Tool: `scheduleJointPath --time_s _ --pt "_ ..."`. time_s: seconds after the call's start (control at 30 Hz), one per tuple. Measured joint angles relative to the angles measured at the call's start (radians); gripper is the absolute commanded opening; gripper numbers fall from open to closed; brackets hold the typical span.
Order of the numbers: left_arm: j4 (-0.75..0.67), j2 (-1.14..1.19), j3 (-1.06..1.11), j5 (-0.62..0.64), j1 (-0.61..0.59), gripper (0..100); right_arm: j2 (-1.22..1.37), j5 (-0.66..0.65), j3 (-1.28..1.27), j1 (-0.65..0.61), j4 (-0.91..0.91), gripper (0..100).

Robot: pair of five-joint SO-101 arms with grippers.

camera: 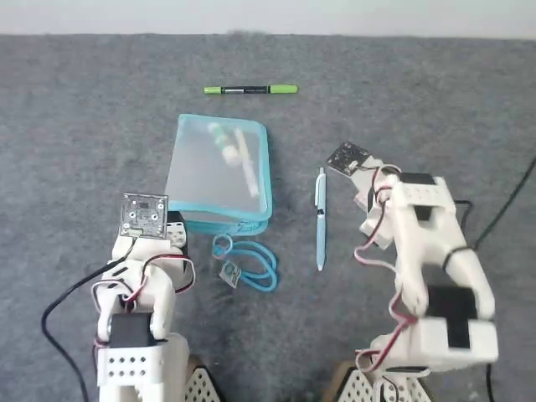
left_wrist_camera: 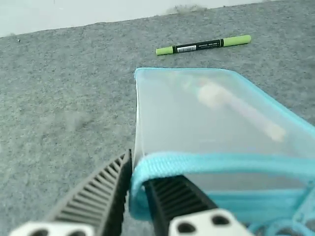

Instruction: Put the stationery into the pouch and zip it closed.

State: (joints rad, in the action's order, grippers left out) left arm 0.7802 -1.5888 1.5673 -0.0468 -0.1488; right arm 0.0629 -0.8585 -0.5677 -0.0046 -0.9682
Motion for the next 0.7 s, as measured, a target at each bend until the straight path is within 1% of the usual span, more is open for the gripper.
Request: scheduleJointPath --time_s 0.07,0.1,0.23,0.4,0.5,0.57,0.63,0.7 --pt "0.0 0.0 0.0 0.0 0.0 1 0.064 0.0 0.038 0.002 0.0 26.9" --pt "0.0 0.0 0.0 0.0 0.0 1 0.089 0.0 0.057 0.002 0.0 25.1" --pt "0.0 0.0 0.0 0.0 0.0 1 0.143 -0.003 0.112 0.018 -0.002 12.2" --pt "0.0 0.0 0.0 0.0 0.0 1 0.155 0.018 0.16 0.044 0.006 0.9" --pt "0.0 0.0 0.0 0.0 0.0 1 0.155 0.071 0.173 0.055 -0.046 0.8" --pt "0.0 0.0 0.0 0.0 0.0 1 0.13 0.104 0.181 0.057 -0.12 0.8" --pt "0.0 0.0 0.0 0.0 0.0 1 0.075 0.126 0.181 0.052 -0.209 0.8" --pt "-0.032 0.0 0.018 0.0 0.0 1 -0.012 0.15 0.181 0.051 -0.292 0.8"
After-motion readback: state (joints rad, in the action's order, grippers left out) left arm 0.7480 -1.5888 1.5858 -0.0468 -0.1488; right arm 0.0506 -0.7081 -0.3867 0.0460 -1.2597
